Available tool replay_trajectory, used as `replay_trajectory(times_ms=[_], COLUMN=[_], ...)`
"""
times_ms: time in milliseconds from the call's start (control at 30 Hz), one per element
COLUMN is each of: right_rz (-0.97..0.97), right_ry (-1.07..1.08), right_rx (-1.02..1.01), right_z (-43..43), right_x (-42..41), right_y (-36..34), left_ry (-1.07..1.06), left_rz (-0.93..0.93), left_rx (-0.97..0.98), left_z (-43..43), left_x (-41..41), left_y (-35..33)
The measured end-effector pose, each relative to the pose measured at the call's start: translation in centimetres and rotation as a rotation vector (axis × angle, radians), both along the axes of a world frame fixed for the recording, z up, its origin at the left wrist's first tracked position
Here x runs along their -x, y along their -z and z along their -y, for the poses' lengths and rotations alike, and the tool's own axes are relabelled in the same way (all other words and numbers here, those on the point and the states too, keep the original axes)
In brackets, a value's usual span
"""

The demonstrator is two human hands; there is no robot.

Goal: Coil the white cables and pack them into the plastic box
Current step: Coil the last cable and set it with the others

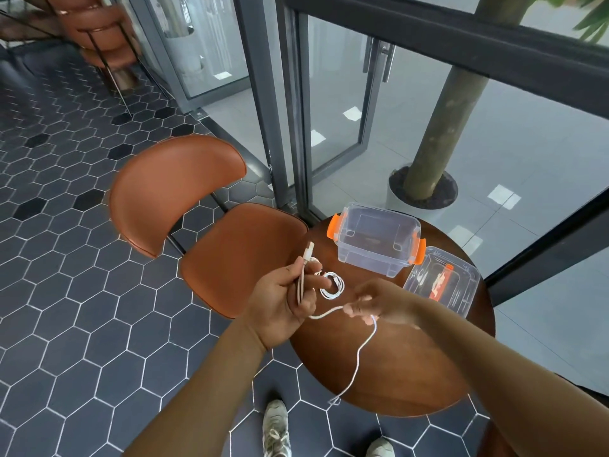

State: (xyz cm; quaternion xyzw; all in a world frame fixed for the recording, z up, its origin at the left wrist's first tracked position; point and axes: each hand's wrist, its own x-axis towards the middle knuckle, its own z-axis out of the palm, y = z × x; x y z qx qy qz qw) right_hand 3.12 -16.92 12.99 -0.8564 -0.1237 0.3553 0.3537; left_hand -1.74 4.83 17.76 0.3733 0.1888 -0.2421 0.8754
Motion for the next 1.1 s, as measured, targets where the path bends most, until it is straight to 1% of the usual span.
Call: replay_trajectory(times_ms=[67,133,233,300,400,433,500,533,567,667,800,933,1000,1100], right_rz=[0.014,0.056,0.089,0.081,0.113,0.162,0.321,0.382,0.405,0.393,0.42,0.453,0.397,0.253], right_ry=[0.1,0.242,0.328,0.33,0.302,0.279,0.187,0.148,0.142,0.192,0.231,0.311,0.357,0.375], right_rx=[-0.052,-0.162,-0.283,-0.277,-0.23,-0.203,-0.089,-0.04,-0.031,-0.097,-0.127,-0.217,-0.313,-0.506], right_z=[-1.0,-2.1,-3.3,-3.9,-4.3,-4.5,-5.1,-5.4,-5.7,-6.0,-5.3,-5.1,-4.8,-4.0], right_x=[-0.4,-0.6,-0.5,-0.1,0.8,1.2,2.2,2.6,3.0,3.8,4.0,4.9,5.2,5.6], right_y=[-1.1,-2.7,-4.9,-5.9,-6.8,-7.1,-7.4,-7.4,-7.3,-6.0,-4.9,-4.2,-3.8,-3.2], left_ry=[0.039,0.108,0.173,0.18,0.112,0.07,-0.021,-0.059,-0.087,-0.111,-0.17,-0.269,-0.318,-0.384], left_rz=[-0.02,0.002,0.046,0.065,0.076,0.074,0.058,0.053,0.052,0.053,-0.042,-0.081,-0.077,-0.058], left_rx=[-0.025,-0.083,-0.2,-0.254,-0.32,-0.341,-0.349,-0.333,-0.31,-0.215,-0.028,0.132,0.167,0.174], left_z=[0.0,0.2,0.6,0.8,1.2,1.3,1.8,2.1,2.4,2.9,3.2,3.2,2.8,2.1], left_x=[0.4,0.8,1.3,1.4,1.5,1.5,1.5,1.5,1.6,1.7,1.5,1.0,0.4,-0.4], left_y=[0.0,0.1,0.2,0.4,1.0,1.2,1.4,1.4,1.3,1.4,1.0,0.5,0.2,-0.2])
